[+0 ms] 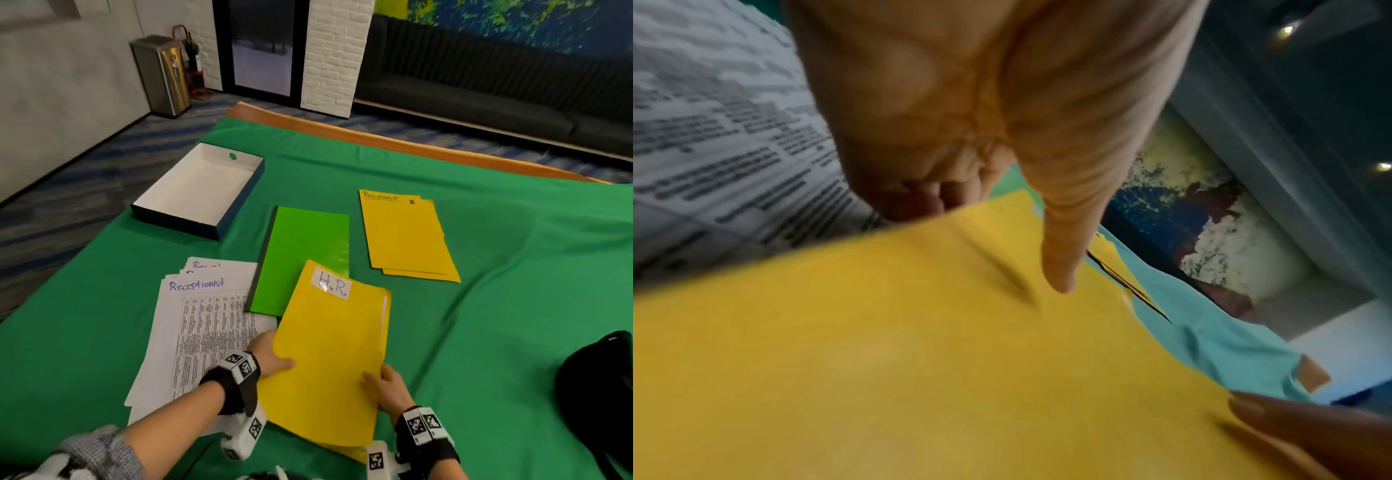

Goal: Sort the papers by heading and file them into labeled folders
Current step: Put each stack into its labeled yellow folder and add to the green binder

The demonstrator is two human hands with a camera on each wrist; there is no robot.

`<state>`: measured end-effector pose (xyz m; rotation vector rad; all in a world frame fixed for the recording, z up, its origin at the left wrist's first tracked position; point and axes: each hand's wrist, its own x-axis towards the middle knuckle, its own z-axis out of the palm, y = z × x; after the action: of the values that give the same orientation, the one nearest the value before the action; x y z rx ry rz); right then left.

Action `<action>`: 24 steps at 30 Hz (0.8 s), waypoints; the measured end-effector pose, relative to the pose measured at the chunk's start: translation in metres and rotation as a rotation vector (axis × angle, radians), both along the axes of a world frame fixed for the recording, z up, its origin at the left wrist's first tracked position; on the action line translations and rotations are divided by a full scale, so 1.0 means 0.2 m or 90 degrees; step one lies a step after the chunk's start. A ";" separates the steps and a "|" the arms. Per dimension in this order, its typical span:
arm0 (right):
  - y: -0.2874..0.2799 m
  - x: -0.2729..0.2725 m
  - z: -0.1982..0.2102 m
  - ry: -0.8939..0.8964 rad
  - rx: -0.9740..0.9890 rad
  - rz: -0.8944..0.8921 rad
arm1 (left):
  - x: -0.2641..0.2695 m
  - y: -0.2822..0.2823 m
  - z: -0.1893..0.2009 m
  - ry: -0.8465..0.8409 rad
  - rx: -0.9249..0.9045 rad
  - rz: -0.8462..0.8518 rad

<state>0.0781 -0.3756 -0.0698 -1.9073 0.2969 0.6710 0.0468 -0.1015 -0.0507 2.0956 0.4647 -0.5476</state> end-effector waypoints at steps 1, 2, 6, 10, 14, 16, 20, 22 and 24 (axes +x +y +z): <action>0.00 0.00 0.03 -0.007 0.005 0.013 | -0.01 -0.01 0.00 -0.018 -0.002 0.008; -0.01 0.01 0.06 -0.016 0.007 0.024 | -0.01 -0.01 0.02 -0.035 -0.010 0.016; -0.10 0.04 0.13 -0.027 0.021 -0.026 | -0.01 -0.05 0.18 -0.152 -0.071 0.054; -0.09 0.06 0.18 0.037 0.149 -0.060 | 0.06 -0.06 0.32 -0.245 -0.125 0.121; 0.02 0.11 0.22 0.011 0.221 -0.083 | 0.14 -0.07 0.32 -0.237 -0.131 0.190; 0.05 0.17 0.23 -0.058 0.178 -0.092 | 0.15 -0.06 0.29 -0.230 -0.136 0.176; 0.04 0.36 0.20 -0.110 0.119 -0.140 | 0.11 0.03 0.15 -0.161 -0.137 0.127; 0.02 0.47 0.18 -0.101 0.109 -0.181 | 0.07 0.11 0.08 -0.157 -0.071 0.089; -0.01 0.56 0.16 -0.090 0.105 -0.228 | 0.02 0.19 0.04 -0.172 0.015 0.069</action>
<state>0.1909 -0.3776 -0.0379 -1.6771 0.4650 0.3093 0.0517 -0.0632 -0.0432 2.1134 0.4267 -0.1933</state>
